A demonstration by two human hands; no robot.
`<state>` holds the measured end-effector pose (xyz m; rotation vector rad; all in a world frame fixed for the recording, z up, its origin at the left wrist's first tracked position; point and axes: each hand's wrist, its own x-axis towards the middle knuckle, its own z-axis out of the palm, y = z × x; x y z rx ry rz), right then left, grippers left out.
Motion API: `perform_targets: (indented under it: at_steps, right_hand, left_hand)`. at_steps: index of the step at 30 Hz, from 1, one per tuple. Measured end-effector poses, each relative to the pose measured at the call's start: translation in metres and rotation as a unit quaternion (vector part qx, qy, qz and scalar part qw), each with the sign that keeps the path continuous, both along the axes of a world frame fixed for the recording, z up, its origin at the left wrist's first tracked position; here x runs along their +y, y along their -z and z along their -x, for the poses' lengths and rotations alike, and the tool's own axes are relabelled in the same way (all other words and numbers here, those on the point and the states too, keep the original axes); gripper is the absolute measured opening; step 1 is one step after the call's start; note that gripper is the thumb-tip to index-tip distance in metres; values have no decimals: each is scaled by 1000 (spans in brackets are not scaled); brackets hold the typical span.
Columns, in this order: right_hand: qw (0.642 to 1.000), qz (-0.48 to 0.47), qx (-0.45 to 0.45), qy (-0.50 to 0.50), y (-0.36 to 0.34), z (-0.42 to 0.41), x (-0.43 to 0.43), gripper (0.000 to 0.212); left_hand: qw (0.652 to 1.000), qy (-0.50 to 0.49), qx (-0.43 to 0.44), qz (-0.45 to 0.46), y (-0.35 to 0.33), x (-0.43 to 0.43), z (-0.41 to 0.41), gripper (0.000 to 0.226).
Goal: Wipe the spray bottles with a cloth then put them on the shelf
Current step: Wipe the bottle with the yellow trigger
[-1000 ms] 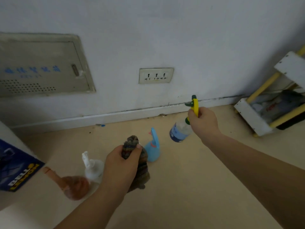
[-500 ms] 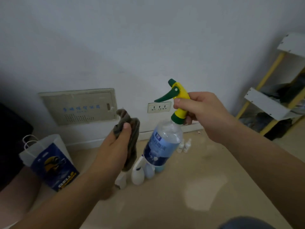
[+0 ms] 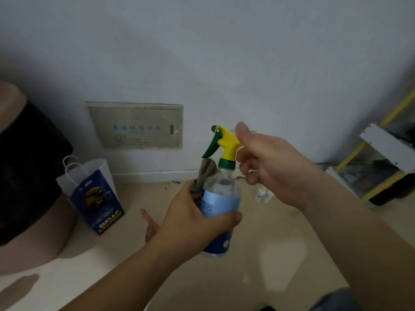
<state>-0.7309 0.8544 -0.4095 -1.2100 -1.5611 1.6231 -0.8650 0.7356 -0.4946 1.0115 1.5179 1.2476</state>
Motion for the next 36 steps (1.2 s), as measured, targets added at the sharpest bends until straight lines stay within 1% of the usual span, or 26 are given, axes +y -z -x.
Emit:
perform_targets:
  at_steps: [2,3,4,6,8,9,11,14,16,18,20,23,26,32,34,36]
  right_hand:
    - [999,-19,0,-29,6,-7,0,65]
    - [998,-25,-23,-47,13,-11,0,66]
    - [996,-22,-50,-72,20,-14,-1,67]
    - [986,9,-95,-136,34,-17,-2,70]
    - [974,17,-122,-192,43,-13,-7,72]
    - [970,9,-128,-207,47,-8,-11,76]
    - [974,8,-104,-202,56,1,-21,83]
    - [983,37,-39,-175,66,8,-26,81]
    - [985,43,-27,-164,67,9,-24,80]
    - [986,45,-21,-161,69,8,-20,84]
    - [986,47,-39,-153,72,6,-16,90]
    - [986,31,-77,-145,80,3,-11,87]
    - [984,-7,-107,-145,85,3,-12,85]
    - [970,-100,-166,-145,87,3,-13,82]
    - [969,-106,-171,-143,87,3,-12,81]
    - [971,-93,-166,-144,88,3,-11,80]
  left_hand:
    - [996,-6,-88,-1,-5,0,11,71]
    - [993,-8,-121,-2,-8,1,16,70]
    - [989,-9,-145,-1,-10,1,20,65]
    - [985,-3,-173,1,-10,3,28,55]
    - [981,4,-193,0,-9,4,32,57]
    - [980,1,-199,-3,-8,5,33,55]
    - [980,-3,-200,-16,-7,7,35,46]
    - [984,3,-175,-37,-7,9,36,42]
    - [985,9,-170,-28,-11,9,39,39]
    - [984,2,-177,-9,-8,12,42,39]
    - [978,-52,-202,21,-4,16,43,36]
    - [963,-123,-240,28,-1,22,45,34]
    - [958,-117,-262,26,-2,22,41,27]
    - [968,-104,-224,31,6,23,40,23]
    - [970,-104,-216,34,5,23,39,23]
    - [971,-104,-212,37,7,23,38,24]
